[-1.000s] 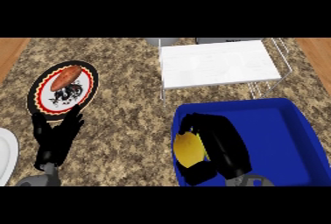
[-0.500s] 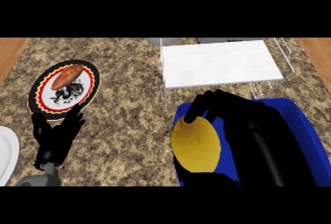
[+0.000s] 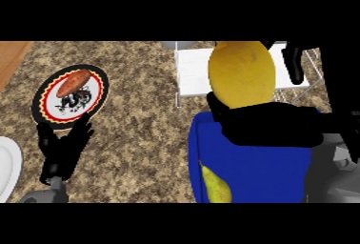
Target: Pick the lemon from the tray and place it in the tiered shelf
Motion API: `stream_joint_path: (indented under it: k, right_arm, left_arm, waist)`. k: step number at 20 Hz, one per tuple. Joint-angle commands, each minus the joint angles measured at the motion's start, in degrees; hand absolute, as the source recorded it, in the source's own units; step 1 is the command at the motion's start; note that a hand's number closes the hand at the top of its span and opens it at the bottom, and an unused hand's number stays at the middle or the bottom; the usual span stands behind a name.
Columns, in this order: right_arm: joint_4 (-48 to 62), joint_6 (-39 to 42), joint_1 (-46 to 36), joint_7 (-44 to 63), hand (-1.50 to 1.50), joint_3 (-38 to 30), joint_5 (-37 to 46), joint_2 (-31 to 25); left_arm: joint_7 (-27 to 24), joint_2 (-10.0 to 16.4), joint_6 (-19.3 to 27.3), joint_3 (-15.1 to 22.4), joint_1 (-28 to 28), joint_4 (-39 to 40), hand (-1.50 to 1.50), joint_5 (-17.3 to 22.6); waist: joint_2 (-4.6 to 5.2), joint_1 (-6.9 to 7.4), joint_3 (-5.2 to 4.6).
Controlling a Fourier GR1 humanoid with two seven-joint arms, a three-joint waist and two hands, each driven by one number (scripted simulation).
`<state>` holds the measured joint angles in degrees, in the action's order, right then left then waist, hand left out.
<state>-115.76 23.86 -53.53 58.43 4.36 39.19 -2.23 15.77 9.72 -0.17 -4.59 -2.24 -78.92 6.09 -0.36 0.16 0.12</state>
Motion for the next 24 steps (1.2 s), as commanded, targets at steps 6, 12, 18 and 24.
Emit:
stream_joint_path:
  k: [6,12,18,24]
  right_arm:
    - [19.8,3.4,-16.4,-1.5,1.5,-13.9,-4.3,-8.7]
    - [25.4,5.3,-15.2,-7.0,1.5,-13.4,-6.5,-11.1]
    - [40.9,-1.6,-17.0,-19.8,1.5,-12.1,-1.6,-14.0]
    - [51.0,-7.2,-18.4,-26.7,1.5,-11.8,0.8,-14.5]
  left_arm:
    - [-1.4,-0.7,-1.1,-0.3,1.1,2.3,0.0,0.5]
    - [2.9,0.7,-0.9,-0.8,-1.6,0.4,0.0,0.5]
    - [1.9,0.7,-2.3,-1.0,0.4,-0.1,0.0,1.2]
    - [1.4,0.1,-1.1,-1.0,-3.4,3.2,0.0,-0.4]
  waist:
    - [0.42,0.42,-0.19]
    - [0.3,0.16,-0.14]
    - [0.63,0.99,-0.16]
    - [0.74,0.92,-0.16]
